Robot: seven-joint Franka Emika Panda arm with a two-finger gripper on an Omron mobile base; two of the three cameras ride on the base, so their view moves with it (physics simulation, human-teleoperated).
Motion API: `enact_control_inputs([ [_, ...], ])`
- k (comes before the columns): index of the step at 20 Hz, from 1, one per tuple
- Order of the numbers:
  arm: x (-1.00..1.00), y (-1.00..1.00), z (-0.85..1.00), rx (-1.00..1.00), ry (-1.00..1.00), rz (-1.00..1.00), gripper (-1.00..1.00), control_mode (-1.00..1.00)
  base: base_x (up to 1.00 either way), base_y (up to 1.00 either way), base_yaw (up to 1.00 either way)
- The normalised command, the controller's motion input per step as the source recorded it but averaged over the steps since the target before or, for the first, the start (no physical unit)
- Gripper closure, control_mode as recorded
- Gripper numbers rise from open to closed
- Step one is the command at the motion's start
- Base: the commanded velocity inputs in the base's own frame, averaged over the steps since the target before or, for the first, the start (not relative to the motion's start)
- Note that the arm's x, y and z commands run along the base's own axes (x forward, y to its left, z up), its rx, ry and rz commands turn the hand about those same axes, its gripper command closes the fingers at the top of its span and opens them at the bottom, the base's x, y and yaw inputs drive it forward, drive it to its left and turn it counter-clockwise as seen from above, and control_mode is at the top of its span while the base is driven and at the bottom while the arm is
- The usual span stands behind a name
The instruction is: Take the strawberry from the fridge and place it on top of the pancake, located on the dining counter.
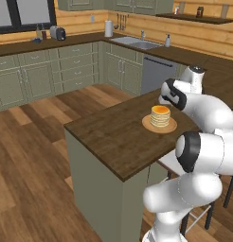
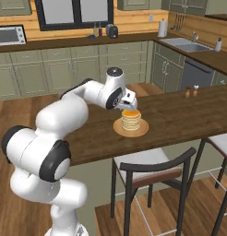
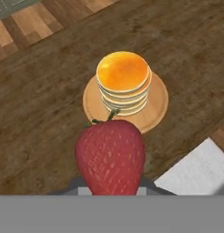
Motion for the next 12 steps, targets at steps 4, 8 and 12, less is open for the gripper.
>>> enact_control_inputs([
  [4, 0.43, -0.06, -0.1, 0.0, 0.0, 0.0, 1.0, -1.0, 0.0, 0.0, 0.0],
  [8, 0.46, 0.0, -0.17, 0.0, 0.0, 0.0, 1.0, -1.0, 0.0, 0.0, 0.0],
  [12, 0.45, 0.0, -0.18, 0.0, 0.0, 0.0, 1.0, -1.0, 0.0, 0.0, 0.0],
])
